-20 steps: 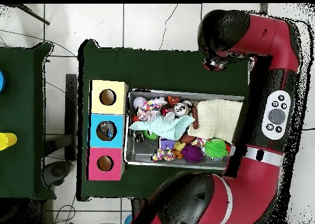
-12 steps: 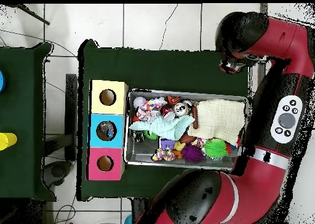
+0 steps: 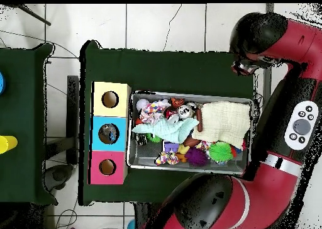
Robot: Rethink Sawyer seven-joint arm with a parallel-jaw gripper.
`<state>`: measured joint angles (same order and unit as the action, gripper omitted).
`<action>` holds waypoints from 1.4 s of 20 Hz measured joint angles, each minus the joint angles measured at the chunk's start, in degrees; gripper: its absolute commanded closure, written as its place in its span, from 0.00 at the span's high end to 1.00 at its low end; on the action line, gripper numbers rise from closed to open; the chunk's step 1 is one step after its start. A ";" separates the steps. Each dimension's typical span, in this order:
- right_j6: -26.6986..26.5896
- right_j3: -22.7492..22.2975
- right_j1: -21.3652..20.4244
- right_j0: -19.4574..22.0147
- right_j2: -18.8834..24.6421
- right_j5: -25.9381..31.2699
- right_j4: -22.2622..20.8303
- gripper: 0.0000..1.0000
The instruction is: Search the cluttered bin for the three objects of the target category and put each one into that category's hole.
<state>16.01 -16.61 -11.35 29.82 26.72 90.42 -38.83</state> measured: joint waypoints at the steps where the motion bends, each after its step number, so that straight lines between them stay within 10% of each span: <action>1: 0.00 0.00 0.01 0.00 0.00 0.00 0.59 1.00; 18: 0.00 3.96 3.04 -1.27 2.55 7.28 1.16 1.00; 28: 0.00 8.11 4.52 -2.00 12.77 19.78 -13.23 1.00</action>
<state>16.01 -8.49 -6.83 27.83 39.48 110.20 -52.05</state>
